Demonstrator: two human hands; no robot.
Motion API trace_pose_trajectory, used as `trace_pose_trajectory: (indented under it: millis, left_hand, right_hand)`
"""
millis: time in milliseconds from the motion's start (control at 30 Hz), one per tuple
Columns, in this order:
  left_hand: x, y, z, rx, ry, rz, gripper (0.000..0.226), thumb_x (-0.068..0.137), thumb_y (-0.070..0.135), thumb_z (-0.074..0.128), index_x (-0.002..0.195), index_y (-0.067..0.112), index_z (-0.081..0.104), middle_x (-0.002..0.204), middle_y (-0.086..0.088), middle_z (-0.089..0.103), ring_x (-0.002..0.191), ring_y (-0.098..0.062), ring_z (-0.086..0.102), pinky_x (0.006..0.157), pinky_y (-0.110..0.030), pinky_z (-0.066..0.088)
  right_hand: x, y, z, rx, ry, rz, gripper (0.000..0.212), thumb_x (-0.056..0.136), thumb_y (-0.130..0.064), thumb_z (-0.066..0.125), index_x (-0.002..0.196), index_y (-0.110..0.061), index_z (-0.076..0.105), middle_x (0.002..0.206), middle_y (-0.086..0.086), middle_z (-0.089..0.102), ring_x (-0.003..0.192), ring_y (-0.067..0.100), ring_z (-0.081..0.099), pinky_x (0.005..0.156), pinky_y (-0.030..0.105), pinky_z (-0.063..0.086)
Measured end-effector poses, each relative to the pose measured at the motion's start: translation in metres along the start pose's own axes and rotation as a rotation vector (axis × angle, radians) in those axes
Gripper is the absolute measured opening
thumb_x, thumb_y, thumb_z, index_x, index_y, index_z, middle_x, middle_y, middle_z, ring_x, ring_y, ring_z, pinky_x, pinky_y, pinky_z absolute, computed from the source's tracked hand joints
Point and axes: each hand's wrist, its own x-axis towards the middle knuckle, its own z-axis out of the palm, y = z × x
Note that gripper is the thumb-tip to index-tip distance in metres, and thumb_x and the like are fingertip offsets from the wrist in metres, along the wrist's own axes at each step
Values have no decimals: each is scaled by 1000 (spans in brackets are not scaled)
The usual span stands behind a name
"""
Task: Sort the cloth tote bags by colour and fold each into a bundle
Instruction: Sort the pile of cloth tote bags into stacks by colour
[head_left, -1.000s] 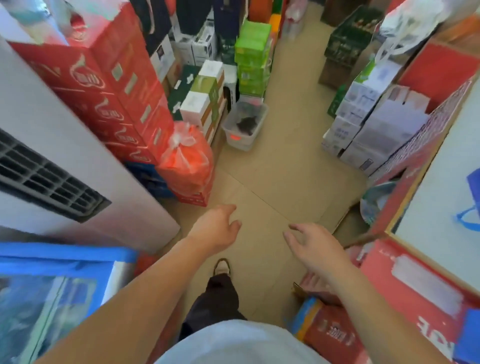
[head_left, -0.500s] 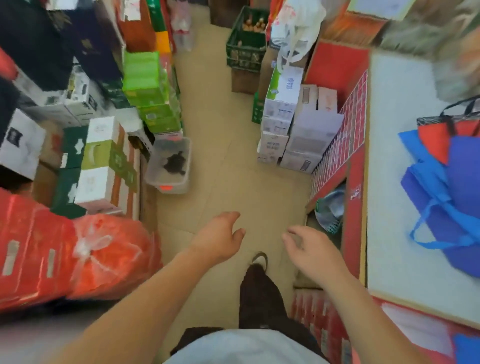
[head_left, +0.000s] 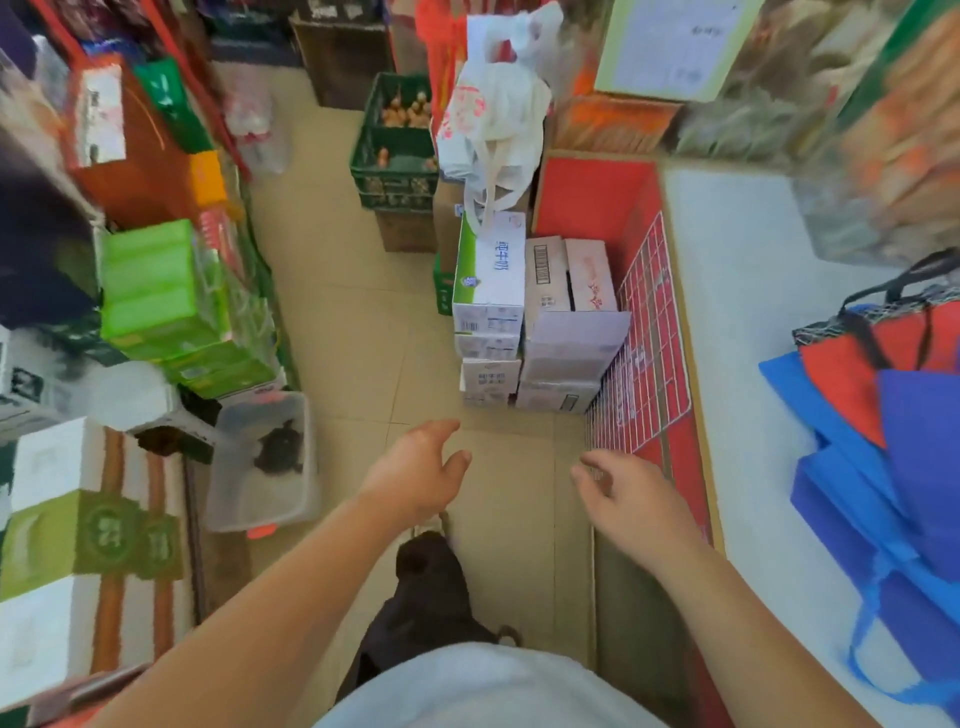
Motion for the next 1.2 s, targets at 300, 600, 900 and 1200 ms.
trace_pose_trajectory:
  millis: [300, 600, 900, 1200]
  left_hand:
    - [193, 61, -57, 130, -146, 233, 42, 101, 33, 54, 139, 15, 54, 137, -9, 59, 124, -31, 57, 100, -43, 50]
    - [287, 216, -7, 267, -470, 664, 36, 103, 27, 52, 135, 11, 57, 121, -16, 65, 106, -31, 62, 90, -45, 53]
    - [330, 335, 77, 406, -671, 847, 56, 105, 39, 47, 156, 19, 35, 157, -4, 42, 139, -21, 45, 114, -31, 35]
    - [364, 415, 151, 522, -876, 1045, 58, 104, 43, 47, 156, 21, 34, 160, 1, 38, 144, -16, 37, 116, -24, 25]
  right_hand:
    - [127, -9, -51, 131, 98, 239, 47, 103, -49, 48, 142, -24, 55, 140, -9, 58, 128, 9, 52, 105, 31, 45]
    - [143, 62, -94, 254, 371, 631, 33, 103, -45, 48, 120, -25, 67, 116, -3, 70, 92, 9, 58, 79, 23, 49]
    - [139, 150, -122, 349, 464, 903, 45, 102, -51, 45, 140, -30, 57, 147, -11, 55, 132, 12, 51, 108, 27, 39]
    - [144, 217, -164, 511, 640, 1132, 39, 100, -45, 53, 131, -24, 65, 132, -8, 66, 123, 16, 59, 101, 31, 47]
